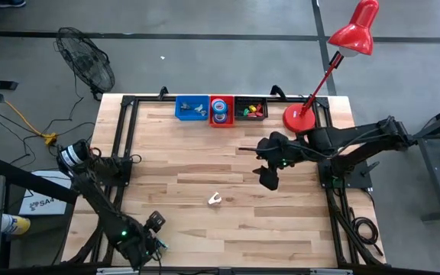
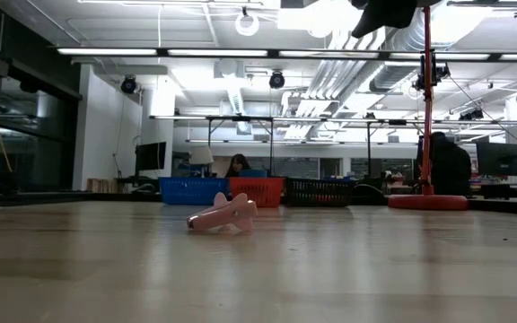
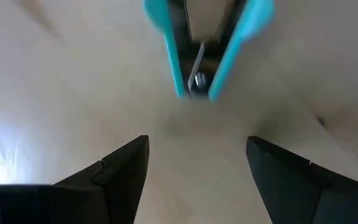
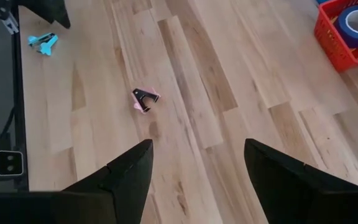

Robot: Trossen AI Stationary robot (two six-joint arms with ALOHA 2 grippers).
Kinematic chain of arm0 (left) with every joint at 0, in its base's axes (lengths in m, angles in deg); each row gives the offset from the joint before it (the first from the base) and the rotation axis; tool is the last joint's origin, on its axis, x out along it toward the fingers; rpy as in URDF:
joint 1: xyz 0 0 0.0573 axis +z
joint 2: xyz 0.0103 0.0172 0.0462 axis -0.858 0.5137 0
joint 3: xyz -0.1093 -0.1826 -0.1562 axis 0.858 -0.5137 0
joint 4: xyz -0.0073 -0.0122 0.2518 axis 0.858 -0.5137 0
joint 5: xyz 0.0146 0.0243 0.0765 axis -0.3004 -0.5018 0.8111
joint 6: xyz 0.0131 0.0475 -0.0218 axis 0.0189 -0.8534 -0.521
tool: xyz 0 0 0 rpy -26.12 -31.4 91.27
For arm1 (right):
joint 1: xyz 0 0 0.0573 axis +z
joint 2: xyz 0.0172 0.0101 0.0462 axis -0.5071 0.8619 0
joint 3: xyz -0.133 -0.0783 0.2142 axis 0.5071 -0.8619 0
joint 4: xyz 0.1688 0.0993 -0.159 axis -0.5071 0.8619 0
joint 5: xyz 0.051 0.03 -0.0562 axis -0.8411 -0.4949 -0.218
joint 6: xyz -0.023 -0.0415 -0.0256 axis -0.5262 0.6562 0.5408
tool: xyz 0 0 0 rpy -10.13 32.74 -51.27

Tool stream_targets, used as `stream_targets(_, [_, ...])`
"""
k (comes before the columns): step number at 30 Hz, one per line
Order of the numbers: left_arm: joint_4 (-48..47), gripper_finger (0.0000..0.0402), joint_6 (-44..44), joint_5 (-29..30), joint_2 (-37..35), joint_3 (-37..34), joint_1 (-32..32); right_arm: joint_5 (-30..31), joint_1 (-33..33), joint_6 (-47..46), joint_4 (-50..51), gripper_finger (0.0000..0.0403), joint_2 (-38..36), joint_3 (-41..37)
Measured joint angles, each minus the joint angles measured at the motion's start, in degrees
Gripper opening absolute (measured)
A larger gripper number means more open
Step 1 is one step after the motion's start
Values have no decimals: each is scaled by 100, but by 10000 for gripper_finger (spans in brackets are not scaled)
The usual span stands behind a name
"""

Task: Pick and place Stapler, Stapler remover, tape
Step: Put the blue staple remover into the blue basket

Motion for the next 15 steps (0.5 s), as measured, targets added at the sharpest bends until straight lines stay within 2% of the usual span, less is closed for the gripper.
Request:
stream_targets(4, [635, 263, -414, -228, -27, -294, 171, 8, 89, -112, 2, 244, 0, 0])
stream_targets(15, [1116, 263, -1745, -487, -9, -335, 538, 32, 228, -256, 51, 244, 2, 0])
